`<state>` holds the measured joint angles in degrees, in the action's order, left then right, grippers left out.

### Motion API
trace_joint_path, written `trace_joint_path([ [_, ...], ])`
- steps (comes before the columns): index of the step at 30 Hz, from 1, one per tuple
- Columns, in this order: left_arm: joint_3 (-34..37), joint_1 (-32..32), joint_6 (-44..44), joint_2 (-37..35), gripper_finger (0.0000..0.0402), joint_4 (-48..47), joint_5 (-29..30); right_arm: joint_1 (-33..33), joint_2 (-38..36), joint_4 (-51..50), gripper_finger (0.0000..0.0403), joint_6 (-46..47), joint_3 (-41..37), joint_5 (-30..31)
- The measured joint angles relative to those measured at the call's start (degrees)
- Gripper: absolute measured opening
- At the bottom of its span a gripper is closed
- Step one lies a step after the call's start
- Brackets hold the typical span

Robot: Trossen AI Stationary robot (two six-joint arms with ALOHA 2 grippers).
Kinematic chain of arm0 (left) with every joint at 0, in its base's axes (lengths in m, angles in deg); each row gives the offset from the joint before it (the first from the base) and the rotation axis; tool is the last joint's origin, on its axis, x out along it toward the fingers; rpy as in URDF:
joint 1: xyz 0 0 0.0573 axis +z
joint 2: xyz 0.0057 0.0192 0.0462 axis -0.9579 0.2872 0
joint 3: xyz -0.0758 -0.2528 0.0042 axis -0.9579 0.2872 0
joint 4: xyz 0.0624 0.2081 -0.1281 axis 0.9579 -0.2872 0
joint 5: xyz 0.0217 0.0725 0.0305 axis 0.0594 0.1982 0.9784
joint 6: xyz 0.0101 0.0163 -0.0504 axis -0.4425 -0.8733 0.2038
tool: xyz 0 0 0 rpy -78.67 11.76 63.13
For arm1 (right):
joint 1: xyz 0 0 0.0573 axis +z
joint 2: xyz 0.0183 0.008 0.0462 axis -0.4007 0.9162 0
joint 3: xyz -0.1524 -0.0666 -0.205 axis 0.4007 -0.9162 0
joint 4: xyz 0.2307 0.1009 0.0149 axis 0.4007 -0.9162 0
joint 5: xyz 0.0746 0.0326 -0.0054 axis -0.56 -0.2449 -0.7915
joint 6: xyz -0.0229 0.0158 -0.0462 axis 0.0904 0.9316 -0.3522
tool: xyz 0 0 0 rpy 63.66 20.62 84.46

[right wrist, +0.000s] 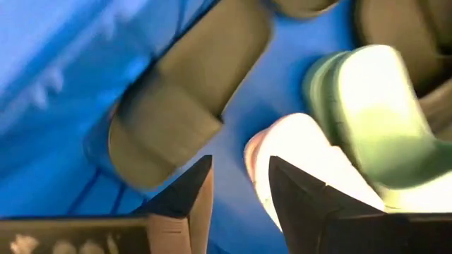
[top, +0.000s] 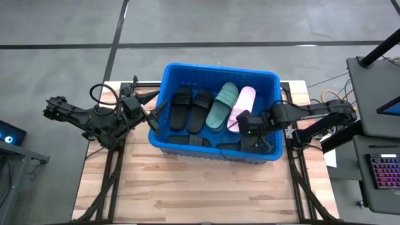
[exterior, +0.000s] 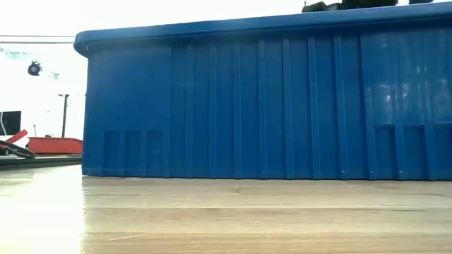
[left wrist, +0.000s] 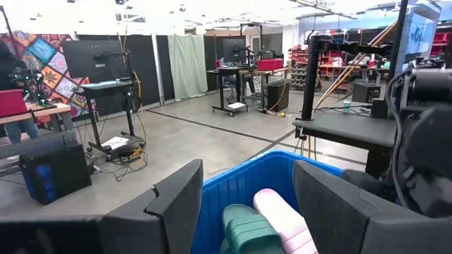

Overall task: Pick and place slides into bin
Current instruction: Return to Home Position

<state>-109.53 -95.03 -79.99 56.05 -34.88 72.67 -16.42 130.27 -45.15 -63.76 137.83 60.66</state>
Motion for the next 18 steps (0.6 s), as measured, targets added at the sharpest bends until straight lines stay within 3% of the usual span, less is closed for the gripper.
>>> trace_joint_path([
  [10, 0.00, 0.00, -0.02, -0.04, 0.0206, -0.02, 0.02, -2.31, -6.53, 20.47, 0.0085, 17.83, 5.53, 0.20],
  [18, 0.00, -0.01, 0.00, -0.02, 0.0206, 0.12, -0.67, -3.62, -20.60, 45.79, 0.0032, 24.88, -2.56, 0.21],
])
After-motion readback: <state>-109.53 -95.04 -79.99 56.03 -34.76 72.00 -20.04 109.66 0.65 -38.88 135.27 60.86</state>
